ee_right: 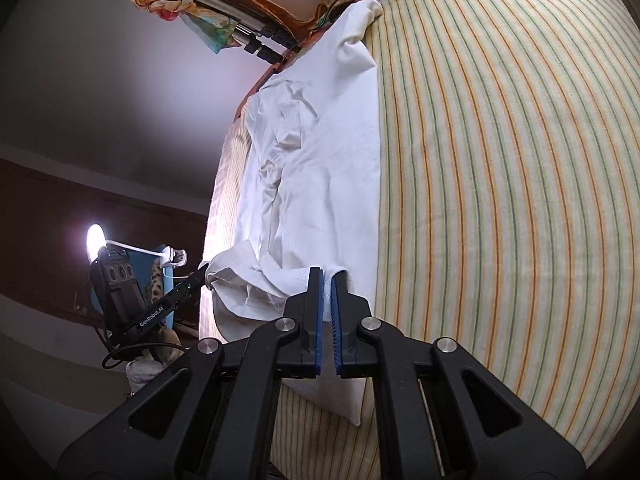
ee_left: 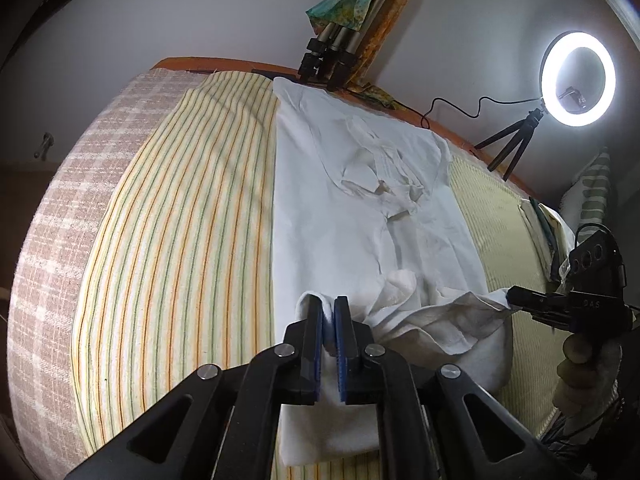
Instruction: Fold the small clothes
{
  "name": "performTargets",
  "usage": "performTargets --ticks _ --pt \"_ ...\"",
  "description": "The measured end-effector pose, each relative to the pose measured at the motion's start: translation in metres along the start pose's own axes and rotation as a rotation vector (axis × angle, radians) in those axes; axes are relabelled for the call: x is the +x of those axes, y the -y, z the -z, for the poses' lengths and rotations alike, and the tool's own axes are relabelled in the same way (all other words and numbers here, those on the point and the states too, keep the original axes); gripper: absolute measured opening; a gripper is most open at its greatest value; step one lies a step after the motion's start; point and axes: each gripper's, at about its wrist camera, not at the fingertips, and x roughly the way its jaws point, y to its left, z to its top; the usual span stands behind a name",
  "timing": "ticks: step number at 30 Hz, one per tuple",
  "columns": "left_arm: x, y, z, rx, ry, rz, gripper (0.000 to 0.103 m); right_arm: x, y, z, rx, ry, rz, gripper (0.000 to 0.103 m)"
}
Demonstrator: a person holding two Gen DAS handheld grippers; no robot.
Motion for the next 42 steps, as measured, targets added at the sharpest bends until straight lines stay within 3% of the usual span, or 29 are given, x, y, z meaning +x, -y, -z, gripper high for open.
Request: performTargets --ticks 2,6,10,16,21,25,31,35,37,38,39,41,42 --pt "-0.005 -0.005 -0.003 -0.017 0.025 -0.012 0.032 -0.002 -0.006 -0.003 -0.033 0.012 0.028 0.006" --pt "-0.026 -0.012 -0.004 -0.025 0.077 -0.001 0.032 -0.013 -0.019 -0.002 -0.112 0.060 0.089 0.013" --pt "-0.035 -0.004 0.011 0.049 0.047 0.033 0.023 -0.024 -0.034 0.009 -0.200 0.065 0.065 0.013" --pt "-0.008 0.009 0.034 0.160 -0.080 0.028 0.018 0.008 -0.049 0.031 -0.319 -0.090 0.018 0.013" --pt "0.011 0.014 0.024 0.188 -0.093 0.019 0.018 0.039 -0.049 0.038 -0.365 -0.163 0.054 0.013" --pt "0.025 0.013 0.005 0.182 -0.066 -0.005 0.018 0.040 -0.044 0.024 -0.350 -0.113 0.069 0.013" --pt "0.035 0.005 -0.013 0.195 -0.002 -0.100 0.020 0.026 -0.037 0.000 -0.362 0.024 0.253 0.013" --pt "0.024 0.001 -0.012 0.190 0.033 -0.105 0.022 0.012 -0.041 -0.003 -0.377 0.070 0.261 0.013" --pt "0.017 0.001 -0.009 0.209 0.049 -0.106 0.027 0.011 -0.047 -0.001 -0.411 0.067 0.266 0.018" --pt "0.015 0.002 -0.008 0.217 0.054 -0.109 0.037 0.011 -0.049 0.000 -0.428 0.069 0.274 0.022" --pt "0.014 0.001 -0.006 0.220 0.056 -0.114 0.040 0.014 -0.052 0.002 -0.441 0.068 0.277 0.025" --pt "0.017 -0.002 -0.004 0.219 0.042 -0.110 0.036 0.019 -0.057 0.007 -0.463 0.051 0.272 0.026" --pt "0.020 -0.002 -0.004 0.217 0.035 -0.108 0.029 0.021 -0.060 0.009 -0.478 0.041 0.270 0.026"
